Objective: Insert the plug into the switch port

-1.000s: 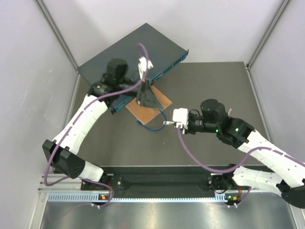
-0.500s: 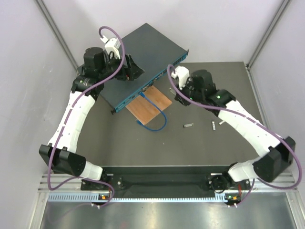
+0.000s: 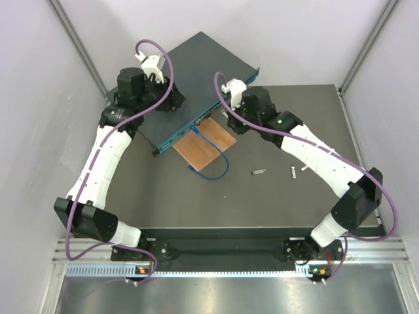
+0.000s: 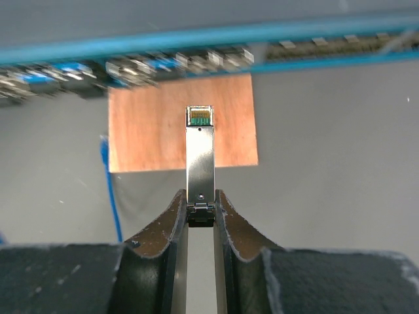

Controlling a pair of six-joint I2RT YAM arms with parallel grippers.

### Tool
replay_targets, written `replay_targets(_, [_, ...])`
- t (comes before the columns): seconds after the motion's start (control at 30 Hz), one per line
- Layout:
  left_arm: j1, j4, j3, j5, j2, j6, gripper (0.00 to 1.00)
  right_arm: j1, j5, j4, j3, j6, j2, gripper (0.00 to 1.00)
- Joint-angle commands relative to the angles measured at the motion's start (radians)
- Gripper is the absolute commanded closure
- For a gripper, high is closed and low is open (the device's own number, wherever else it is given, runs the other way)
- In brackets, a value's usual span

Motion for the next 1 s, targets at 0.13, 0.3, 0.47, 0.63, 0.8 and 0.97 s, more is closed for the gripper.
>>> replay_targets(0.13, [0.0, 0.021, -0.009, 0.0, -0.018, 0.0, 0.57, 0.065, 0.078, 0.023, 0.09, 0.031, 0.022, 1.0])
replay_targets(0.3, [0.0, 0.026, -0.006, 0.003, -0.014, -0.009, 0.59, 0.072, 0.103, 0.022, 0.098, 0.031, 0.031, 1.0])
replay_targets(0.47, [0.0, 0.029, -0.006, 0.009, -0.011, -0.015, 0.6, 0.072, 0.118, 0.022, 0.116, 0.033, 0.045, 1.0])
replay_targets(0.63, [0.0, 0.027, -0.006, 0.009, -0.009, -0.014, 0.6, 0.072, 0.106, 0.019, 0.132, 0.034, 0.049, 1.0])
replay_targets(0.8, [0.0, 0.029, -0.012, 0.012, -0.011, -0.015, 0.6, 0.085, 0.093, 0.019, 0.141, 0.034, 0.061, 1.0])
replay_targets(0.97, [0.0, 0.029, -0.009, 0.018, -0.011, -0.018, 0.6, 0.088, 0.083, 0.014, 0.149, 0.034, 0.08, 1.0])
